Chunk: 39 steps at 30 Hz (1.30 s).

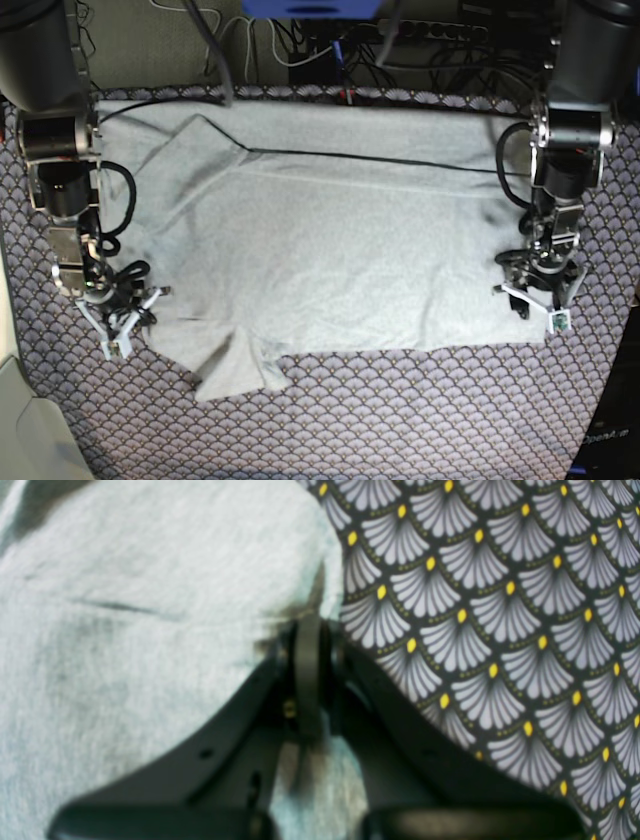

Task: Fold the T-shirt properly
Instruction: 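Grasp the hem edge with both grippers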

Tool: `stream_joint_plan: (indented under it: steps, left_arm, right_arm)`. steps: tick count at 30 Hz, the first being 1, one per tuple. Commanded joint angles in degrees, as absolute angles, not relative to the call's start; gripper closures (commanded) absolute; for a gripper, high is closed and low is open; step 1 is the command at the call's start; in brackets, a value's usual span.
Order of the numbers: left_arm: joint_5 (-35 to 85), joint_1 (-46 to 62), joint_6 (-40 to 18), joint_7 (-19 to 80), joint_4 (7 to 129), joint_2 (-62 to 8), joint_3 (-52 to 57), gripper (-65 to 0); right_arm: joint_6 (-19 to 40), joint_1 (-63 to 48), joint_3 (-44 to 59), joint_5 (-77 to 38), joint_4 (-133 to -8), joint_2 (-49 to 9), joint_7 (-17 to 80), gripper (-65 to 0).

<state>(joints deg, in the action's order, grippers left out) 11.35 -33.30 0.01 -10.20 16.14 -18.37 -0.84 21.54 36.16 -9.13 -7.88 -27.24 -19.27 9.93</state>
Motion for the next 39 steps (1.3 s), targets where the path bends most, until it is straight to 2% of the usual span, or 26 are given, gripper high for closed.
stream_joint_plan:
  steps: [1, 12, 23, 25, 30, 31, 34, 39]
  left_arm:
    - [11.12, -33.89, 0.22, -10.24, 16.66, -19.03, -0.66, -36.3]
    - [11.12, -33.36, 0.22, -9.98, 16.66, -19.03, 7.69, -36.5]
    - [10.51, -32.75, 0.13, -9.98, 16.66, -16.31, 7.69, -35.5]
    - [10.51, -32.75, -0.04, -9.98, 16.66, -15.96, 7.69, -30.2]
    - [10.42, -32.75, 0.04, -9.98, 17.01, -15.87, 7.60, -2.0]
    - [10.42, -32.75, 0.13, -9.98, 17.10, -15.87, 7.60, 0.0]
    - [10.42, -32.84, 0.22, -9.89, 17.27, -16.04, 7.60, -1.0]
    - [10.95, -32.92, 0.22, -9.80, 17.36, -18.15, 7.69, -0.5]
  right_arm:
    - [21.58, 37.85, -9.01, -8.40, -28.18, -20.00, 9.27, 0.0]
    - [21.58, 37.85, -9.01, -8.40, -28.18, -20.09, 9.27, 0.0]
    - [21.58, 37.76, -9.01, -8.40, -28.00, -20.09, 9.36, 0.0]
    - [21.58, 37.23, -9.01, -8.40, -28.00, -20.18, 9.36, 0.0]
    - [21.58, 36.44, -9.01, -8.40, -28.26, -20.18, 9.36, 0.0]
    - [21.58, 36.44, -9.01, -8.40, -28.26, -20.18, 9.36, 0.0]
    - [21.85, 36.35, -8.57, -8.40, -29.49, -20.53, 9.36, 0.0]
    - [21.85, 29.93, -6.55, -8.66, -41.89, -22.55, 10.42, 0.0]
